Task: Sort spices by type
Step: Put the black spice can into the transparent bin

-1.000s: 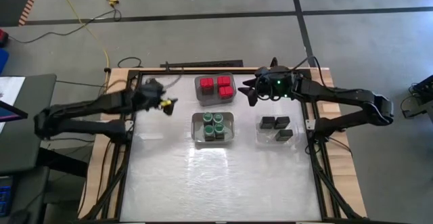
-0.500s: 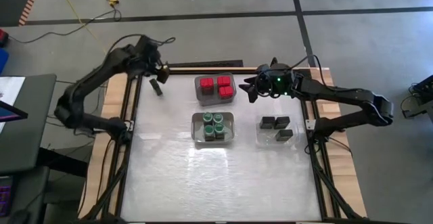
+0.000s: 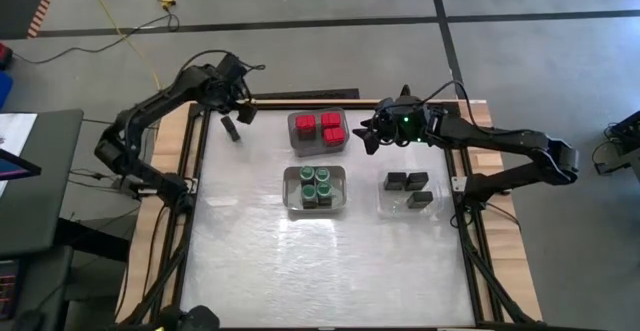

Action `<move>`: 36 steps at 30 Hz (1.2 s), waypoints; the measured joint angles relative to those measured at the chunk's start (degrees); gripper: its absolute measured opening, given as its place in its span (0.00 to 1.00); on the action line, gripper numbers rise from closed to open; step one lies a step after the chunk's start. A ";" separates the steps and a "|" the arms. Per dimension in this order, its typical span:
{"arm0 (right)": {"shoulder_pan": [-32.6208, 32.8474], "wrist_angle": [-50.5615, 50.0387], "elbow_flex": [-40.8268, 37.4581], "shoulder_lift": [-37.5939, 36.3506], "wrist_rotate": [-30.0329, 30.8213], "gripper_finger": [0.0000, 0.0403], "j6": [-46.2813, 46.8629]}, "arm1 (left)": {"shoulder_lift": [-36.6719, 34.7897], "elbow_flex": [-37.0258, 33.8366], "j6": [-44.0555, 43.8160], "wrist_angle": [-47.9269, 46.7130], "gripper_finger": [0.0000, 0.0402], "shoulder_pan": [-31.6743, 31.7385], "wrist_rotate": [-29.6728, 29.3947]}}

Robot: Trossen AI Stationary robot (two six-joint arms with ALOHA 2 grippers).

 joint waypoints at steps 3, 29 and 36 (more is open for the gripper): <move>-0.01 0.07 0.00 0.00 0.00 0.61 0.00 | 0.00 0.00 -4.02 -1.90 0.82 0.05 -2.29; 0.24 -1.14 0.00 0.00 -0.07 0.61 -0.02 | 7.48 -3.56 -44.91 -5.84 0.82 2.21 -0.81; 0.38 -4.11 0.00 0.00 -0.07 0.61 -0.04 | 11.11 -3.56 -47.67 -4.62 0.82 2.45 0.11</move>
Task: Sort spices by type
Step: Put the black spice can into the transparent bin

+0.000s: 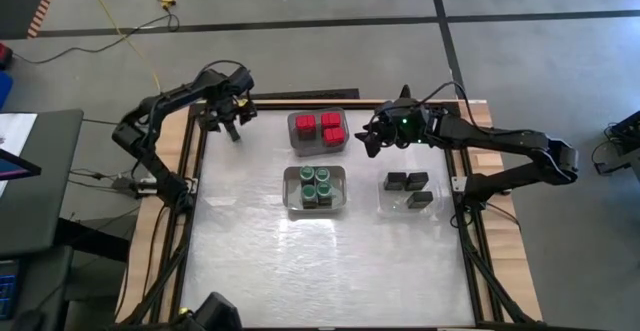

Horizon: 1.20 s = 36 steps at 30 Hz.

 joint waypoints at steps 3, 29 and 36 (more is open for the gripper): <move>0.00 -1.15 0.00 0.00 0.00 0.61 0.00 | 1.19 0.00 -1.22 -0.05 0.81 0.11 0.01; 0.00 -1.16 0.00 0.00 0.00 0.61 0.00 | 3.93 0.89 4.97 -2.48 0.31 -0.74 0.96; 0.00 -1.13 0.00 0.00 0.00 0.61 0.02 | 3.35 4.87 9.54 -13.89 0.33 -7.68 -0.86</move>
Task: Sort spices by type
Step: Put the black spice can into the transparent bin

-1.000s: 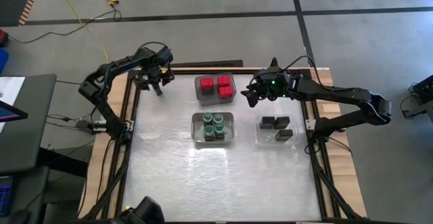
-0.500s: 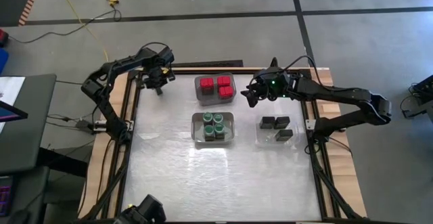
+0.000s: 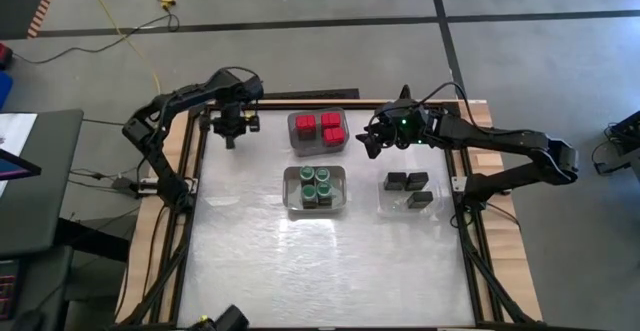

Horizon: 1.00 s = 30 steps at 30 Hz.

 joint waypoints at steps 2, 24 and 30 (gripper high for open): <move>0.00 0.06 0.00 0.00 0.00 0.61 0.00 | -1.36 0.98 1.69 -0.90 0.33 -2.76 0.14; -0.02 0.66 0.00 0.00 0.00 0.61 0.00 | -14.27 14.83 21.34 22.89 0.32 -38.62 1.24; -0.02 0.63 0.00 0.00 0.00 0.61 0.00 | -5.49 23.19 26.81 21.75 0.32 -47.23 3.49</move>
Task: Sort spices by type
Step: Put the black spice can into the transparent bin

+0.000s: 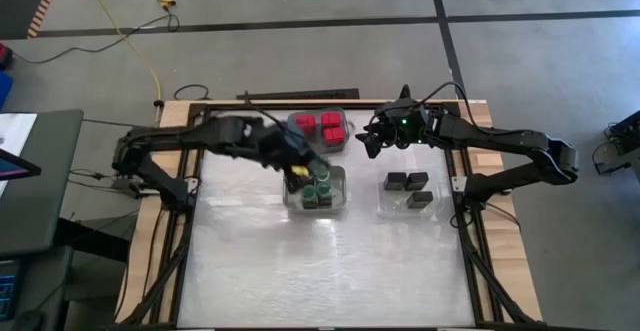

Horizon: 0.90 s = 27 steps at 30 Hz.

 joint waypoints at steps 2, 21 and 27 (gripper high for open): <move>0.00 -0.18 0.00 0.00 0.00 0.61 0.00 | 3.43 2.16 2.70 0.08 0.32 -2.22 1.65; 0.11 -9.44 0.00 -0.02 0.00 0.61 0.02 | 28.21 5.99 15.06 -1.56 0.33 -10.54 3.22; 0.11 -9.44 0.00 -0.02 0.00 0.61 0.02 | 30.41 5.99 13.18 -1.27 0.36 -10.68 3.29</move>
